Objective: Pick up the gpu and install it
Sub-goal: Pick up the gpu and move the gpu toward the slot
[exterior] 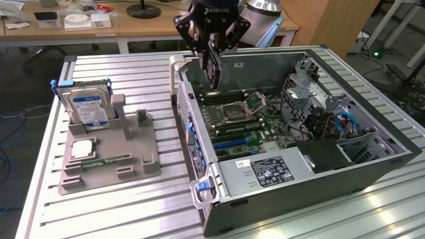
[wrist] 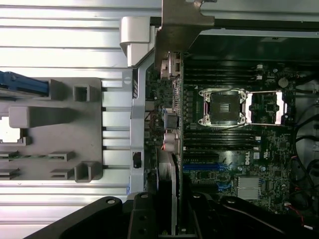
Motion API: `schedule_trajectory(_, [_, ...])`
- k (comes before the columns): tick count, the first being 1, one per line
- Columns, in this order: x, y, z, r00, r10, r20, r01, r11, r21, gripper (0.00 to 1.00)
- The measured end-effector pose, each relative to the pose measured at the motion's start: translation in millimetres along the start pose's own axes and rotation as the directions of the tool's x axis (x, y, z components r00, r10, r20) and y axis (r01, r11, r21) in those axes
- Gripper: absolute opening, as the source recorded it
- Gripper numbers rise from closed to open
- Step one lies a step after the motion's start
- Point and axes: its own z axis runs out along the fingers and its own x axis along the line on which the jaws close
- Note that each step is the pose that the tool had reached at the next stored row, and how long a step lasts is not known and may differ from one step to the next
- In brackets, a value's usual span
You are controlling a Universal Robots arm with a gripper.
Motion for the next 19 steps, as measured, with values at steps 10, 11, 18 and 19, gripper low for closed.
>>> schedule_trajectory(10, [-11.3,0.1,0.1,1.0000,0.000,0.0000,0.000,1.0000,0.0000,0.27])
schedule_trajectory(11, [-12.6,0.1,0.1,1.0000,0.000,0.0000,0.000,1.0000,0.0000,0.27])
schedule_trajectory(18, [-21.1,0.2,0.1,1.0000,0.000,0.0000,0.000,1.0000,0.0000,0.27])
schedule_trajectory(19, [-22.1,0.3,0.2,1.0000,0.000,-0.0001,0.000,1.0000,0.0000,0.27])
